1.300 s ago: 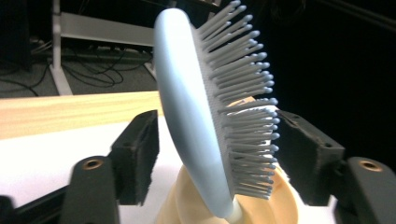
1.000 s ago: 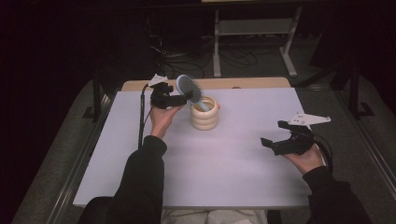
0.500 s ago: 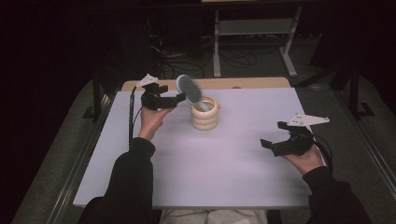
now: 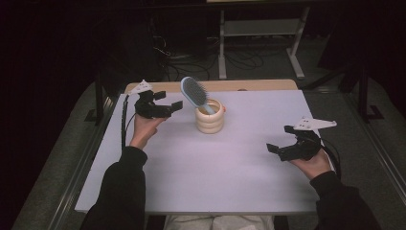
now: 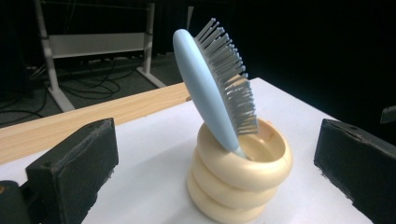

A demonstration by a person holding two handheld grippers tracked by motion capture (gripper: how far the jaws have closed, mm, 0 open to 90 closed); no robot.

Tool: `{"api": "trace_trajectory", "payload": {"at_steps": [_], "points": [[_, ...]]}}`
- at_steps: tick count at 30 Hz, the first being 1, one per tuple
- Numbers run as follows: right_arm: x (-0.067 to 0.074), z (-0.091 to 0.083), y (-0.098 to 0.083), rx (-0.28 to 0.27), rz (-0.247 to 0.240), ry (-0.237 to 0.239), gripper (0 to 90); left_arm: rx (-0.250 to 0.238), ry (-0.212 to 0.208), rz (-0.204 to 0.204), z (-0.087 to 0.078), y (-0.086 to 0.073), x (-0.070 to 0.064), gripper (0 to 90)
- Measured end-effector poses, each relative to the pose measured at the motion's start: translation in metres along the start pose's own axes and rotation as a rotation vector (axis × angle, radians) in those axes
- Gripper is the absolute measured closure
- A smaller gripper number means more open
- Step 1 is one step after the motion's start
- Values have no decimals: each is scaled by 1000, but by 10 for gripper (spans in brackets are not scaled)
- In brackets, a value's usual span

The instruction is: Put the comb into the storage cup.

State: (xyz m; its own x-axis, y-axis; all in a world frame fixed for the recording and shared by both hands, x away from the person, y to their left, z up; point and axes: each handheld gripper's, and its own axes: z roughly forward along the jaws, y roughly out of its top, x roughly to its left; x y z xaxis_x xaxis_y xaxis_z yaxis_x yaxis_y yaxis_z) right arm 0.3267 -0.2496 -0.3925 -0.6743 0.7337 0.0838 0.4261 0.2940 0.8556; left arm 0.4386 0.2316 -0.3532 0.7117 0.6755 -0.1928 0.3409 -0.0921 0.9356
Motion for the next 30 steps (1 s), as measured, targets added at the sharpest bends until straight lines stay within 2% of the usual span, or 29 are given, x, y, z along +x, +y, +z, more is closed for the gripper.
{"api": "trace_trajectory", "payload": {"at_steps": [4,8,19,30], "points": [[0,1,0,6,-3,-1,0,-2,6,6,-9,-2,2,0],[0,2,-1,8,-4,-2,0,7,-17,14,-17,-6,6,0],[0,2,-2,6,-10,8,0,-2,9,-9,-36,-17,16,0],[0,2,-3,16,-15,2,0,15,22,16,-47,-23,15,0]]}}
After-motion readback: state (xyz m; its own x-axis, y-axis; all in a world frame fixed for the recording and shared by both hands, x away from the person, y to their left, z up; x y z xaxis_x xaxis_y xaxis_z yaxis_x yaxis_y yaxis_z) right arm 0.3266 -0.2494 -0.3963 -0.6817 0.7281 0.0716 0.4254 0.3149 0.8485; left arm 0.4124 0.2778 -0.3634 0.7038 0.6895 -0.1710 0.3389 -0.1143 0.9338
